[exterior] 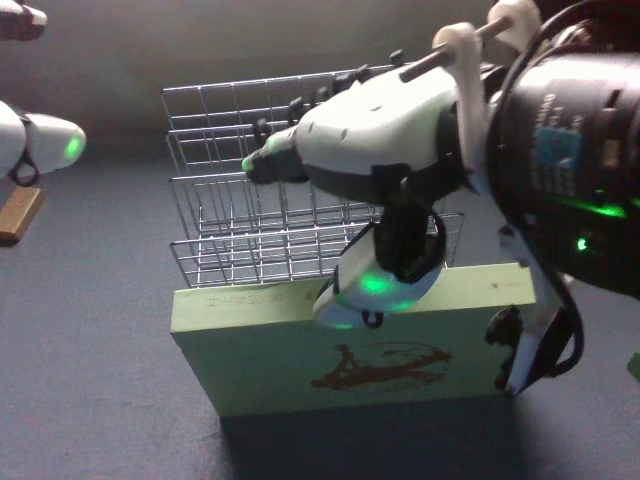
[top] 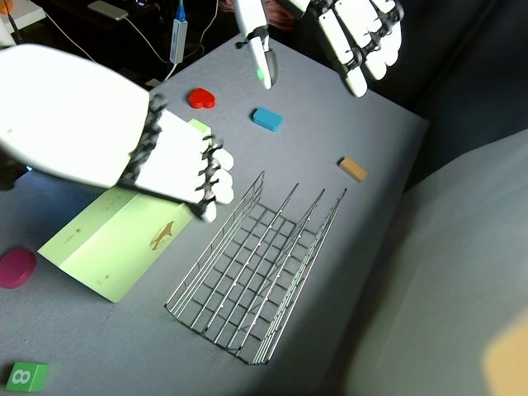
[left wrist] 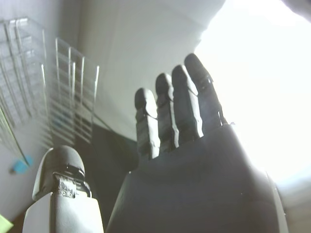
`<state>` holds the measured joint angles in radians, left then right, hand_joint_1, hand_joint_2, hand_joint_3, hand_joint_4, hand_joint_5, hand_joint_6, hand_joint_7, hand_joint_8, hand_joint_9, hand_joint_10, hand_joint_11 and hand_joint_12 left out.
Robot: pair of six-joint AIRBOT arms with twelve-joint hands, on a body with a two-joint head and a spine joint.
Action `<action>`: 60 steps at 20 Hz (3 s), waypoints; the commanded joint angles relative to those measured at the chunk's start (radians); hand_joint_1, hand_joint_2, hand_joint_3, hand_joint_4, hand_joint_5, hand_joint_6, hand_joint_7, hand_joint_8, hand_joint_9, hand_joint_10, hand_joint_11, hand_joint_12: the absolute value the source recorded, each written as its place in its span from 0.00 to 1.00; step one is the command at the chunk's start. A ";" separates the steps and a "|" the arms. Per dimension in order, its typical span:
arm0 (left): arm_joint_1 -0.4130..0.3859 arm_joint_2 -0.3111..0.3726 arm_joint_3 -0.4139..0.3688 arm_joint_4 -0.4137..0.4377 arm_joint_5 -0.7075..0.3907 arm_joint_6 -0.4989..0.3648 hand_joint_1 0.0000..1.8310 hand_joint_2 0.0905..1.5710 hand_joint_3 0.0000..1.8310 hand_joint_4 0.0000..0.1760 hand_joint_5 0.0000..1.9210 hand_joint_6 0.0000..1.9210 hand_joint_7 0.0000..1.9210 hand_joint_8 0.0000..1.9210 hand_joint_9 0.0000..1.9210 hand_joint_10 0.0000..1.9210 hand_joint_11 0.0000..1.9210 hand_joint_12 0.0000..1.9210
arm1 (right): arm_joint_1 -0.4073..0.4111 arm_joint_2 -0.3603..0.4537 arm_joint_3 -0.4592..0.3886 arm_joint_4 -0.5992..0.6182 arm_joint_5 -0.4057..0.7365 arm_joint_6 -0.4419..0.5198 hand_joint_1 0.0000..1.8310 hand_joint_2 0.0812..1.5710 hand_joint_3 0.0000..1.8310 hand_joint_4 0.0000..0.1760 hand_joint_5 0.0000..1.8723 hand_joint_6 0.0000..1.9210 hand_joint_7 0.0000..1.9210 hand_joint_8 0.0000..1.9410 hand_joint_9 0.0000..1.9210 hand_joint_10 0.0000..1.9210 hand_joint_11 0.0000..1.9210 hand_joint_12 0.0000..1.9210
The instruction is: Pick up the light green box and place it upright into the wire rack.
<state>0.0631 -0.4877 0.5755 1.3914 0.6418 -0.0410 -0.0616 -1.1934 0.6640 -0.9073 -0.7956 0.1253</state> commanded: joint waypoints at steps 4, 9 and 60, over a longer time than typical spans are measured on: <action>-0.033 0.011 0.008 0.074 -0.039 0.087 0.11 0.71 0.00 0.36 0.17 0.01 0.13 0.00 0.10 0.00 0.00 0.32 | 0.003 -0.031 0.018 0.013 -0.007 -0.012 0.52 0.61 0.00 0.16 0.11 0.00 0.12 0.00 0.08 0.00 0.00 0.40; -0.038 0.012 0.020 0.026 -0.080 0.217 0.11 0.71 0.00 0.35 0.17 0.00 0.14 0.00 0.11 0.00 0.00 0.33 | -0.018 -0.056 0.030 0.020 -0.020 0.005 0.51 0.61 0.00 0.15 0.09 0.00 0.10 0.00 0.06 0.00 0.00 0.39; -0.049 0.016 0.054 -0.162 -0.111 0.587 0.13 0.72 0.00 0.30 0.20 0.00 0.15 0.00 0.12 0.00 0.00 0.35 | 0.189 -0.175 0.187 -0.265 -0.033 0.013 0.66 0.73 0.00 0.00 0.47 0.53 0.48 0.66 0.39 0.63 0.31 0.83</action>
<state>0.0219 -0.4763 0.6262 1.1664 0.5617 0.5373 0.1150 -1.3701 0.8490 -1.0824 -0.8707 0.1349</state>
